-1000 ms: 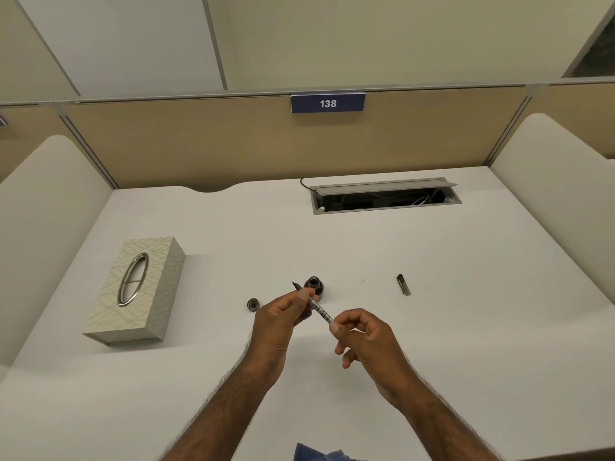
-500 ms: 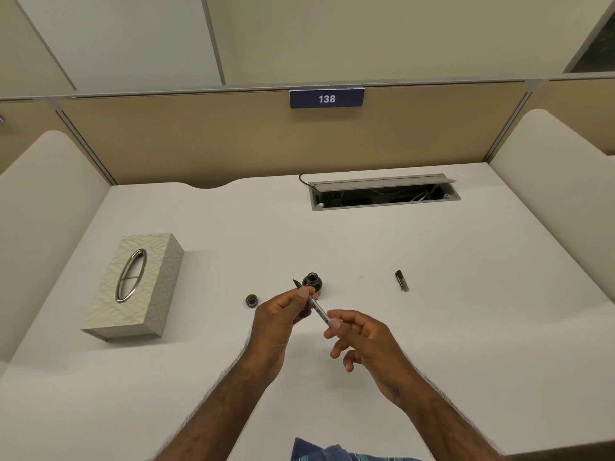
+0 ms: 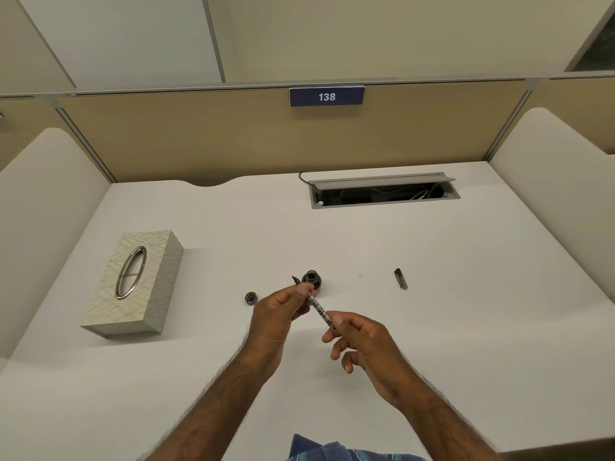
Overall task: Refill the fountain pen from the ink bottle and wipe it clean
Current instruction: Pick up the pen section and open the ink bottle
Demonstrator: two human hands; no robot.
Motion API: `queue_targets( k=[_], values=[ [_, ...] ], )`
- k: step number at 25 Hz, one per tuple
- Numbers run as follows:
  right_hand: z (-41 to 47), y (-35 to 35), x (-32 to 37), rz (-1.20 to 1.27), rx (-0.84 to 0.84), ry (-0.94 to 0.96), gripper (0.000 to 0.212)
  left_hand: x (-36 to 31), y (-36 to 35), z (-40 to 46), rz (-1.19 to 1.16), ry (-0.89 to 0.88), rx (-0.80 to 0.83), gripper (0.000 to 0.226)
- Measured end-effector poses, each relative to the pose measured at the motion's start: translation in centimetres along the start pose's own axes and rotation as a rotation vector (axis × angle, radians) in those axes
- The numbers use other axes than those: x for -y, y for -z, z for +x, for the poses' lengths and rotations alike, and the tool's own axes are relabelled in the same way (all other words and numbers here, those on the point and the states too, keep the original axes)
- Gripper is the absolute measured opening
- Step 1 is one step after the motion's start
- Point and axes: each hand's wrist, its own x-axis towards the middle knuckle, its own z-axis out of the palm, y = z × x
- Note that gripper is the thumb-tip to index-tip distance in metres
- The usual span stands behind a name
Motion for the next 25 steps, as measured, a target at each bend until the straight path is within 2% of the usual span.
queue_targets(
  k=[5,10,16,20,25],
  values=[
    [0.03,0.01,-0.06,-0.009,-0.052,0.030,0.021,-0.10,-0.14,-0.13,-0.017,0.002,0.002,0.020],
    [0.10,0.22,0.19,0.097,0.016,-0.039,0.026,-0.25,-0.19,-0.09,0.006,-0.004,0.024,0.022],
    [0.10,0.09,-0.04,0.156,-0.022,-0.049,0.027,-0.15,-0.19,-0.26,-0.023,0.001,0.027,0.021],
    [-0.04,0.21,-0.07,0.260,0.031,-0.117,0.029,-0.02,-0.07,-0.43,-0.014,0.008,0.016,0.021],
    [-0.11,0.13,-0.48,0.202,0.000,-0.109,0.030,0.01,-0.02,-0.55,-0.012,0.008,0.010,0.022]
  ],
)
